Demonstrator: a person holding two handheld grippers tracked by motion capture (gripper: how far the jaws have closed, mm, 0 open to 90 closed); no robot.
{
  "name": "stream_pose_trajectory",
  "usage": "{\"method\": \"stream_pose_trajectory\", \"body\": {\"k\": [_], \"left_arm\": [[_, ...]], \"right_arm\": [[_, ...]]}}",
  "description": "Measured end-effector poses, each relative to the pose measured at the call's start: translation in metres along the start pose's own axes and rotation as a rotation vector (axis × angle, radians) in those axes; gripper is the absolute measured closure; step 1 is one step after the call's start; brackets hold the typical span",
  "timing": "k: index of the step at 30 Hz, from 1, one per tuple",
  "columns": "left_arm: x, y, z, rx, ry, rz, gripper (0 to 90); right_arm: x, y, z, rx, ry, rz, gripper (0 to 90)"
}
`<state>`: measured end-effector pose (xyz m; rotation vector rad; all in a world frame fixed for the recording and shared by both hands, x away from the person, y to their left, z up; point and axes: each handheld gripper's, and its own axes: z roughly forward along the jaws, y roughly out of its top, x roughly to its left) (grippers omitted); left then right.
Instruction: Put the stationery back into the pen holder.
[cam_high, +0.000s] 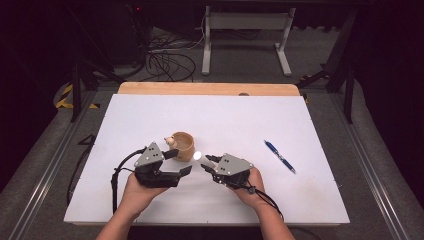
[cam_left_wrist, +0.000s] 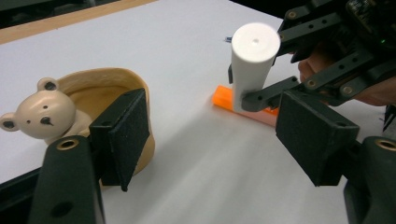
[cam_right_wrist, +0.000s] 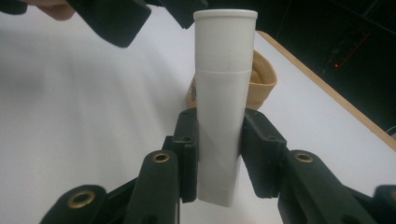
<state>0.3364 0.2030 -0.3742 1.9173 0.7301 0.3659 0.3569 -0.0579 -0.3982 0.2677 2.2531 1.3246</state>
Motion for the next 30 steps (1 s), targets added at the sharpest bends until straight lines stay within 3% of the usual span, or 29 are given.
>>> {"method": "stream_pose_trajectory", "body": {"k": [9,30], "left_arm": [[0.003,-0.003,-0.003,-0.004,0.014,0.014,19.9],[0.016,-0.013,-0.015,-0.027,0.034,-0.023,14.7]], "right_arm": [[-0.002,0.004,0.001,-0.038,0.002,0.049,68.9],[-0.004,0.025,0.026,-0.102,-0.002,0.145,68.9]]}}
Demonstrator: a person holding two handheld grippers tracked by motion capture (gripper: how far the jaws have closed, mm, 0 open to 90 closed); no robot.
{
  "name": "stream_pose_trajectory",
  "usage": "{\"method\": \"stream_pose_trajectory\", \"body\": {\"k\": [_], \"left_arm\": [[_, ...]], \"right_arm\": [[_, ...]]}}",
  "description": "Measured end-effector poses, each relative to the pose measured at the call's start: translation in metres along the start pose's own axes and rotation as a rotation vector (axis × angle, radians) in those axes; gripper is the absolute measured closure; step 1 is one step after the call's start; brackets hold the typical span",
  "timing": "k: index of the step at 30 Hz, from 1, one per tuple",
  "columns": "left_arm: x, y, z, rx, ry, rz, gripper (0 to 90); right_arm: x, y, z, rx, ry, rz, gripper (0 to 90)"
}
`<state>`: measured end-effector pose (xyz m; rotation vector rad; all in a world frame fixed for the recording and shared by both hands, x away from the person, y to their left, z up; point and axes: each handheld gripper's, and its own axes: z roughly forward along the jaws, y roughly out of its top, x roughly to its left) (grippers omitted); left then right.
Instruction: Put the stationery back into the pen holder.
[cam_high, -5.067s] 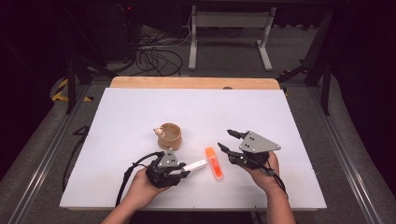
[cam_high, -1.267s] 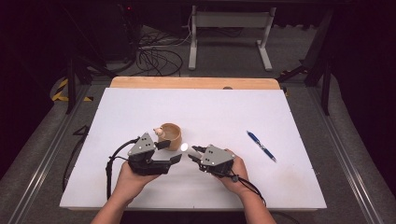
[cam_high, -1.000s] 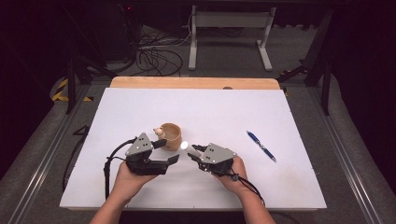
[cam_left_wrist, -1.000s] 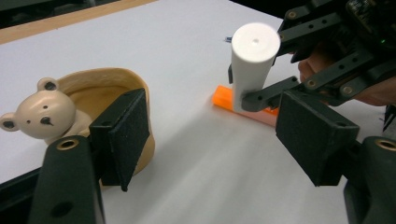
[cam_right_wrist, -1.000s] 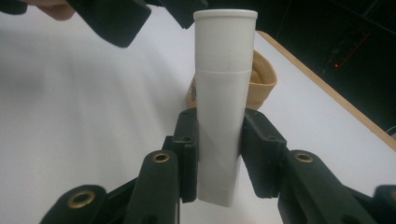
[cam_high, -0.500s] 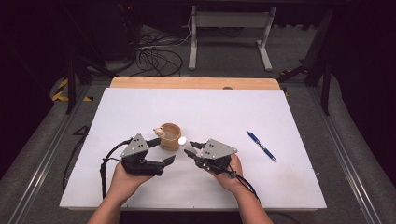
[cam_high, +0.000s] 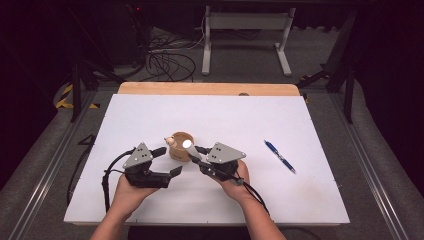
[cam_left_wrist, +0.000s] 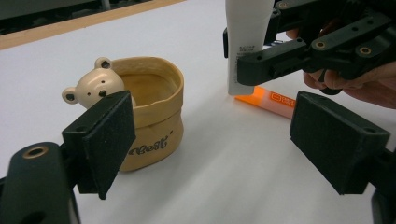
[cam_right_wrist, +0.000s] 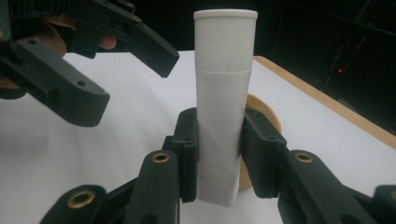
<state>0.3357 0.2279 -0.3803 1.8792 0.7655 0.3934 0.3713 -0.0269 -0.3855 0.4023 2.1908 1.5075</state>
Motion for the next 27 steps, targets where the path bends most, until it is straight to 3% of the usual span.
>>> {"method": "stream_pose_trajectory", "body": {"k": [27], "left_arm": [[0.006,-0.001,-0.004,-0.012,0.010,0.010,13.0]], "right_arm": [[-0.010,0.011,0.035,-0.073,-0.019,0.096,68.9]]}}
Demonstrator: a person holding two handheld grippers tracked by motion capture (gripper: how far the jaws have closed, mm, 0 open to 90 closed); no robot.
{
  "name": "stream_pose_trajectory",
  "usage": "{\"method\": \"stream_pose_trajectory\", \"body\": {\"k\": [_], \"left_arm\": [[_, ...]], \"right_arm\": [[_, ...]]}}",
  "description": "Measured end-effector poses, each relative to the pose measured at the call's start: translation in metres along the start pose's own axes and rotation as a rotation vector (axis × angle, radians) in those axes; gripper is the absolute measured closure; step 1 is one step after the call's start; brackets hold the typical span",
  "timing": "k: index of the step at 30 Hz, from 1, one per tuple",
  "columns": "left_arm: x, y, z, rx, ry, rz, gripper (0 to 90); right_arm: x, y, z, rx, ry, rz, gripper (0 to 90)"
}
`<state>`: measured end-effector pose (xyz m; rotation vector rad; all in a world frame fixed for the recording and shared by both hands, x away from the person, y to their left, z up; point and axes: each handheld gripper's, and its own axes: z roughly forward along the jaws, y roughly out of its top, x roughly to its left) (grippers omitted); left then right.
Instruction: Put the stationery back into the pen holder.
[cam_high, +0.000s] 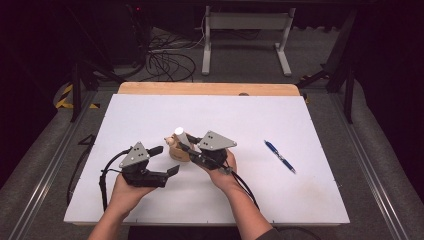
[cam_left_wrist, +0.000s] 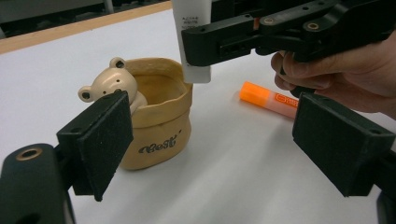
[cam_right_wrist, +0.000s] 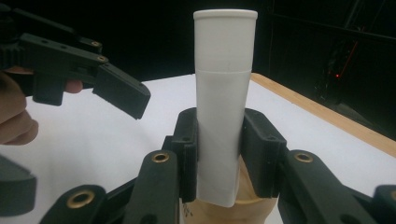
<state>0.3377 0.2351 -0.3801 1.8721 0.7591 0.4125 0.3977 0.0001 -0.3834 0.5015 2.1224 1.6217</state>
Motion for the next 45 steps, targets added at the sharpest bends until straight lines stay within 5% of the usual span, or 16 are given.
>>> {"method": "stream_pose_trajectory", "body": {"k": [45], "left_arm": [[0.001,-0.001,0.000,-0.014,-0.004,-0.016,13.6]], "right_arm": [[-0.013,-0.018,0.039,0.093,-0.056,0.038,68.0]]}}
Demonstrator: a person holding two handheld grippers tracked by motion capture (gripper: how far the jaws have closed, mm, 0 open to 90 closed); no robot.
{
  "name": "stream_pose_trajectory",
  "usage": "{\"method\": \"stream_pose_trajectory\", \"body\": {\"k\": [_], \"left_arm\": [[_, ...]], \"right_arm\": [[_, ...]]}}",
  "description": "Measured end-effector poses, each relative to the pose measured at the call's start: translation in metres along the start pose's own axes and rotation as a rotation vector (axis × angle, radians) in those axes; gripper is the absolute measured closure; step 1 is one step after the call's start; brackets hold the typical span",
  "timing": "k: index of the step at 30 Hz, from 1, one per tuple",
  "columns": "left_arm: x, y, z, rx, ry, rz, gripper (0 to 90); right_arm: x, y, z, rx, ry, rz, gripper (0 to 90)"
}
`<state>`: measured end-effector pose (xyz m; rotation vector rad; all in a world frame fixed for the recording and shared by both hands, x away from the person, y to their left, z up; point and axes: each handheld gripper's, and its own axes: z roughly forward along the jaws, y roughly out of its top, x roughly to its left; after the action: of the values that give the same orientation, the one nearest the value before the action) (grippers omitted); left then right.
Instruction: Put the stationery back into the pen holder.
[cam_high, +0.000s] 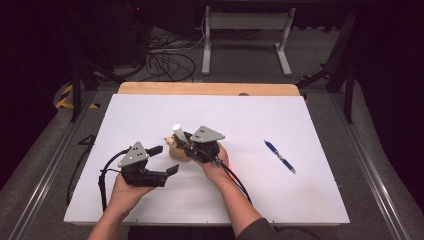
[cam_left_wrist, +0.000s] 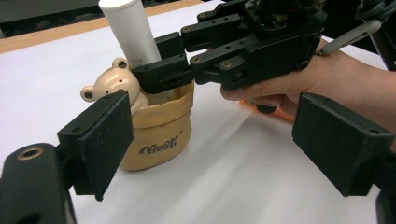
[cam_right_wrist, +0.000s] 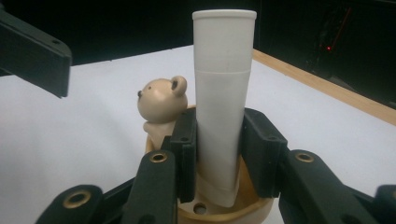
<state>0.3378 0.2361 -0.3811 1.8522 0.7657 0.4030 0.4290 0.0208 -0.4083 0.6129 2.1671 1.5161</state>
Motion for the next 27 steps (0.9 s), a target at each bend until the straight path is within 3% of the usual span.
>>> {"method": "stream_pose_trajectory", "body": {"k": [15,27], "left_arm": [[0.001,0.000,0.000,-0.004,0.000,-0.001,13.8],[0.001,-0.001,0.002,0.001,0.001,-0.003,13.6]], "right_arm": [[0.000,0.001,0.004,0.005,0.003,-0.008,69.5],[-0.003,0.001,-0.006,0.007,0.002,0.002,62.2]]}}
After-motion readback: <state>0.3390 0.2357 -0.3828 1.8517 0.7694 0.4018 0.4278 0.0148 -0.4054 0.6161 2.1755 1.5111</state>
